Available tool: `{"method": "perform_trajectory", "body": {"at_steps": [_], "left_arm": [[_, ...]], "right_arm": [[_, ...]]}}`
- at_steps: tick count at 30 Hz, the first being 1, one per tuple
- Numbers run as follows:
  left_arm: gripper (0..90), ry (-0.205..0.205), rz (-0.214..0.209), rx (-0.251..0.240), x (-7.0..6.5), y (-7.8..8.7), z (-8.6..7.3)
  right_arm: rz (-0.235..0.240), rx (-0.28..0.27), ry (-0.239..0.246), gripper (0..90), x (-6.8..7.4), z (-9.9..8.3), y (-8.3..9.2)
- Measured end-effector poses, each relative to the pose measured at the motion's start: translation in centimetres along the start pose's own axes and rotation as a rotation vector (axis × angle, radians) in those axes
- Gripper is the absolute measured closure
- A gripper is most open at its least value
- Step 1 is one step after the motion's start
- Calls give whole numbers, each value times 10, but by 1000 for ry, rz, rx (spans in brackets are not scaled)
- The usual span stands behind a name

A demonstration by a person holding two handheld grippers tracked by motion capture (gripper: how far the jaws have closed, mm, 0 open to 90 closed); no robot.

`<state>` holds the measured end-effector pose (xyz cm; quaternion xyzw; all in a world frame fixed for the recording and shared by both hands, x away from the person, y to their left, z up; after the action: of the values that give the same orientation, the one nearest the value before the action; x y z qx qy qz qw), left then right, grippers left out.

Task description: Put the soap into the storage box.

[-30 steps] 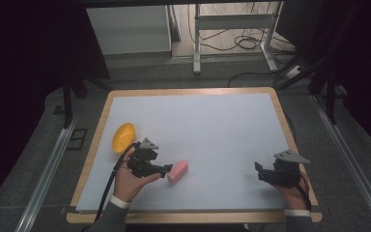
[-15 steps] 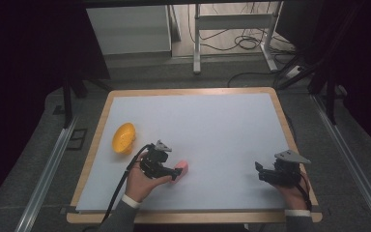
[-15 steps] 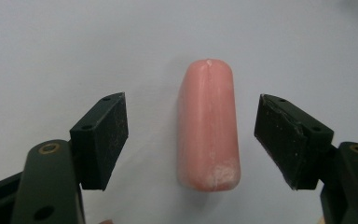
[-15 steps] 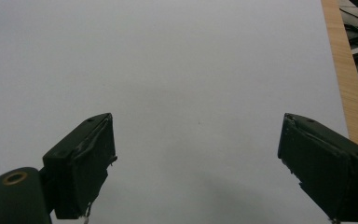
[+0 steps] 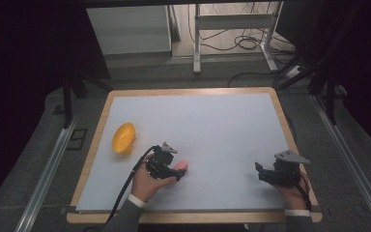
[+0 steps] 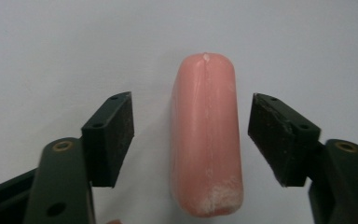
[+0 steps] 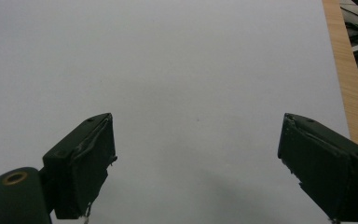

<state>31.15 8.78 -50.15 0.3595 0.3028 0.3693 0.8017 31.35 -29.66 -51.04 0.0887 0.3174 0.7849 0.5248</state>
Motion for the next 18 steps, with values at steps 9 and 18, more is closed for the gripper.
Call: {"method": "perform_trajectory", "body": {"at_steps": [9,18], "left_arm": [[417,3,6,21,-1,-11,0],[577,20,-15,11,-2,-15,-2]], "right_arm": [[0,1,0,107,0,0,0],[-3,1,1,108,0,-1,0]]}}
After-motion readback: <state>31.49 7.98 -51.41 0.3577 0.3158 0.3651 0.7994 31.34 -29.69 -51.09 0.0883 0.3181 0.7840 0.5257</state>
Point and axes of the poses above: each handheld gripper's, and its own axes: y roughly backward along the jaws, z roughly out of its top, x roughly to its left, the point moved 1 cm from there along -y, roughly forward along the jaws, and after that the axes turned 7 degrees about y, right-handed, at the moved point
